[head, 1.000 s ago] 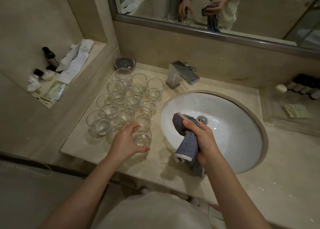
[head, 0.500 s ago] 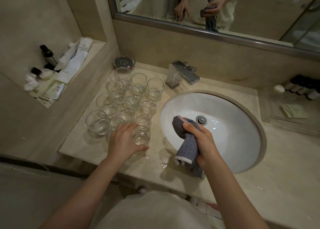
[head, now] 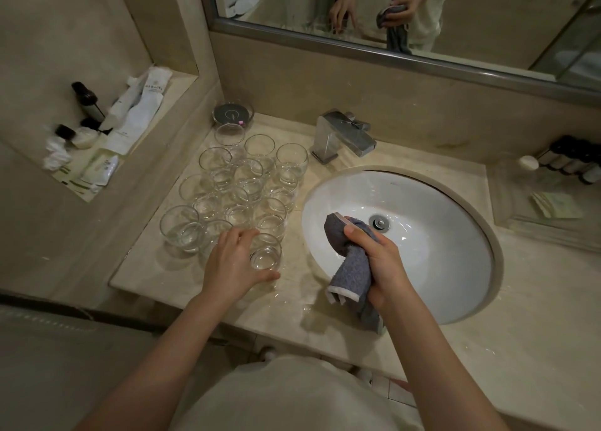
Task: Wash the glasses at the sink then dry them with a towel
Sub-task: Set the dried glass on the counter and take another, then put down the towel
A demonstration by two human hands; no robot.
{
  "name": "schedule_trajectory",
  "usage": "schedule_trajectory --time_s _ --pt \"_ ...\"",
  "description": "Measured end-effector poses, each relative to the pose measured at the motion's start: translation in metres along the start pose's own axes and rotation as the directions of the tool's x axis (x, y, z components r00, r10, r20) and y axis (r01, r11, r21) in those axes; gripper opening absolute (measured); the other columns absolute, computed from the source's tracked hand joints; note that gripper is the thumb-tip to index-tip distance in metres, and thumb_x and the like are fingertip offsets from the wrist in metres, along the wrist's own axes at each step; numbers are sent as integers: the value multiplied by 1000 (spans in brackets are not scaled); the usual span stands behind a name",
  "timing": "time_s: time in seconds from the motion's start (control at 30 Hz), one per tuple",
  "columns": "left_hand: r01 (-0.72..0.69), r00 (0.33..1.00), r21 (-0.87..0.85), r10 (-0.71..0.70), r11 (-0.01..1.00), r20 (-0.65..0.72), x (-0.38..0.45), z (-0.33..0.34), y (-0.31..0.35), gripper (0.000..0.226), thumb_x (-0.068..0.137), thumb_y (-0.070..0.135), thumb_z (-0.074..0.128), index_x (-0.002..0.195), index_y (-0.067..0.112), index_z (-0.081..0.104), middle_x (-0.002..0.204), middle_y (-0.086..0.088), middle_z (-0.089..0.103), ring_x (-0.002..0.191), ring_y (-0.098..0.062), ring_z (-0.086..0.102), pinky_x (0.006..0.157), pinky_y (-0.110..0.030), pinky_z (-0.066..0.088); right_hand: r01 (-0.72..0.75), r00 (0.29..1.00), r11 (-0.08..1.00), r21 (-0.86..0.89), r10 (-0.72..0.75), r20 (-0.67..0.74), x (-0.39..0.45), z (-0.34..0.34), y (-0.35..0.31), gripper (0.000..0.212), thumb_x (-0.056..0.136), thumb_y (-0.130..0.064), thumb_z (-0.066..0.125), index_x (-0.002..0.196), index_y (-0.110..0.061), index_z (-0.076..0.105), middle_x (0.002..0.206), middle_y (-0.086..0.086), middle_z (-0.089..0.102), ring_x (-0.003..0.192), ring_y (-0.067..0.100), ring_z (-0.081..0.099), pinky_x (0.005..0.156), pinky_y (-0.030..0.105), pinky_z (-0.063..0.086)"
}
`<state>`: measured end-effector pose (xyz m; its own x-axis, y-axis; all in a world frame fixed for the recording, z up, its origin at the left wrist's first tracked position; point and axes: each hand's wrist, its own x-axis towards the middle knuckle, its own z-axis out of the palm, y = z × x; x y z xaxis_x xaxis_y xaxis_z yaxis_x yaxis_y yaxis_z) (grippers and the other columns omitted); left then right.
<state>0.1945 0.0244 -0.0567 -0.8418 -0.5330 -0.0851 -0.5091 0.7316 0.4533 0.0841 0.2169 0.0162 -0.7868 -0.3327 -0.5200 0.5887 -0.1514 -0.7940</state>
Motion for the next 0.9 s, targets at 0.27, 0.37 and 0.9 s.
schedule_trajectory --time_s 0.27,0.37,0.9 --pt "5 1000 4 -5 1000 1 -2 -3 2 97 53 50 90 137 18 52 133 -5 48 124 -26 39 99 -37 37 44 999 999 21 -43 -29 5 -8 -12 13 87 -6 64 99 -8 70 85 5 72 78 15 68 70 24 54" --pt "-67 996 -1 67 998 -65 -2 -7 9 93 50 46 92 131 17 57 129 -7 50 118 -29 42 97 -41 38 57 996 998 16 -56 -65 8 -14 -19 20 87 -7 66 107 -5 70 93 9 72 87 21 67 79 30 53" --pt "682 673 -520 -165 514 721 26 66 189 37 96 51 47 121 25 57 123 -1 50 108 -25 48 86 -41 42 450 892 866 220 -421 -165 -18 -55 -150 14 88 -3 60 101 -4 67 88 7 73 79 15 70 76 25 57"
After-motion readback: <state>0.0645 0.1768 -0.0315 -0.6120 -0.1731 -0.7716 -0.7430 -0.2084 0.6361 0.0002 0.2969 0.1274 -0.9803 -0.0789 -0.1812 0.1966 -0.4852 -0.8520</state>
